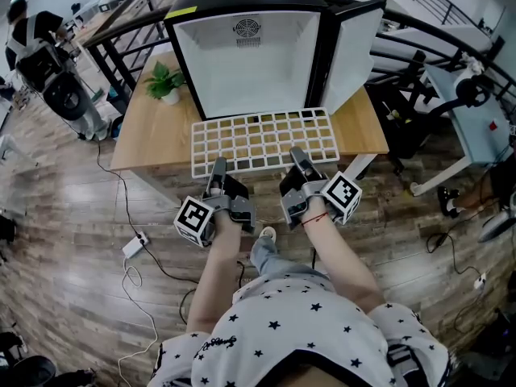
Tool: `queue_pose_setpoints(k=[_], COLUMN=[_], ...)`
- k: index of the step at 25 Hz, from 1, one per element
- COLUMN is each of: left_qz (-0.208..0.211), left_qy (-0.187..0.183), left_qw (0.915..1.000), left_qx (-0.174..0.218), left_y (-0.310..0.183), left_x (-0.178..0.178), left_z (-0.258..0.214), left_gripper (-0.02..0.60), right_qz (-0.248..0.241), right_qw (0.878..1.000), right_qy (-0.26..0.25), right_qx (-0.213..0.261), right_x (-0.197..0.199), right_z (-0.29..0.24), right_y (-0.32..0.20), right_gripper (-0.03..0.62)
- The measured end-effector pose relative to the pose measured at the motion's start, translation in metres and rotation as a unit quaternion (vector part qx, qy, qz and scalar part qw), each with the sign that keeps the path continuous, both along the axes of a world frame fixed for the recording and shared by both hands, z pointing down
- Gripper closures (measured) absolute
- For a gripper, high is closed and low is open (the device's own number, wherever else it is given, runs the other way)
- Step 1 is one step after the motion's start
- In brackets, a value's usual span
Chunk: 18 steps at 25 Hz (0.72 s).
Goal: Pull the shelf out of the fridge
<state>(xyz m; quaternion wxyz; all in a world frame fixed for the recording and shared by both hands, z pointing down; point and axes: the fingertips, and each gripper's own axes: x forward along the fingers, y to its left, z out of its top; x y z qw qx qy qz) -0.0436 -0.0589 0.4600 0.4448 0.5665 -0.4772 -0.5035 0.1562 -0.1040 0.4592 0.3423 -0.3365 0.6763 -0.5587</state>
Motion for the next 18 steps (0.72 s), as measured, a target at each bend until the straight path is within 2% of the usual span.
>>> queue_pose_setpoints(k=[18], left_qz=[-0.002], left_qy=[0.000], left_qw=[1.0000], left_qx=[0.003], left_y=[0.0014], left_x=[0.0003], left_z=[-0.0025], left_gripper=[0.549], right_qz=[-0.006], right_qw=[1.000], right_qy=[-0.006], right_qx=[0.004], right_x=[0.0001], right_z=[-0.0034], right_y=[0.0004], right_gripper=[0.556])
